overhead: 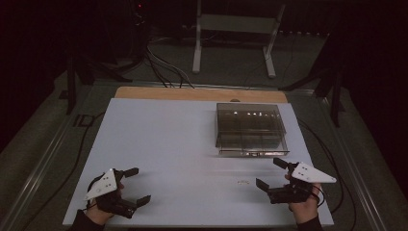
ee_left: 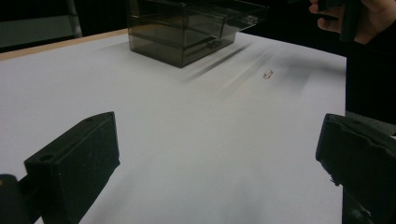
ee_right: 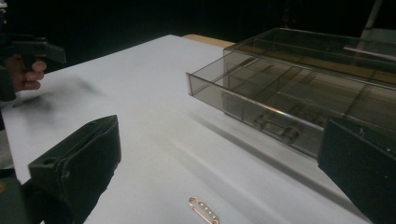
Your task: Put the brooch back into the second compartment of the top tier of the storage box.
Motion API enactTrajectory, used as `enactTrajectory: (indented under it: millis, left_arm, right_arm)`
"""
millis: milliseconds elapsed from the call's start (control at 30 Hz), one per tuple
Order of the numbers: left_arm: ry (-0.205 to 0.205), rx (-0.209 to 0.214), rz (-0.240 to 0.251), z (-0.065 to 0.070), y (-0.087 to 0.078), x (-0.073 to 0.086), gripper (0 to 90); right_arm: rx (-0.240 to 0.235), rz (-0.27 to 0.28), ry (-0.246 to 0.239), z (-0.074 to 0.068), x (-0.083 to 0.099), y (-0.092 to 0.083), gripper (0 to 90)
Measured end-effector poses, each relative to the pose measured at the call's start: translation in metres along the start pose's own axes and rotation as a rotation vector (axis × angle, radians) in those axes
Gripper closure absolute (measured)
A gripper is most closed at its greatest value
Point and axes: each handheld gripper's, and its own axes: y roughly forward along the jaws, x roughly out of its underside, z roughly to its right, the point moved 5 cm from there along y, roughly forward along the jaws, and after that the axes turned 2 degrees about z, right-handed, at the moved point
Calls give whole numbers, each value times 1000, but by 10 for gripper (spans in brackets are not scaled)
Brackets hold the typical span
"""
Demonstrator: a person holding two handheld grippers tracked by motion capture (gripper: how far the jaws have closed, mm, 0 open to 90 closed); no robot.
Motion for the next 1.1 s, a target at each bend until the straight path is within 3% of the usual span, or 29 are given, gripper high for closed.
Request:
enactTrajectory:
  millis: [600, 933, 1100]
  left_arm:
    - [-1, 8, 4, 1, 1, 0, 6]
    - [-1, 4, 14, 1, 0, -1, 6]
    - [-4, 3, 23, 0, -1, -2, 6]
  right_arm:
    - [-92, -35, -5, -3, -5, 26, 0]
    - [-152, -92, -9, -3, 2, 42, 0]
    - [-185, -146, -16, -3, 9, 52, 0]
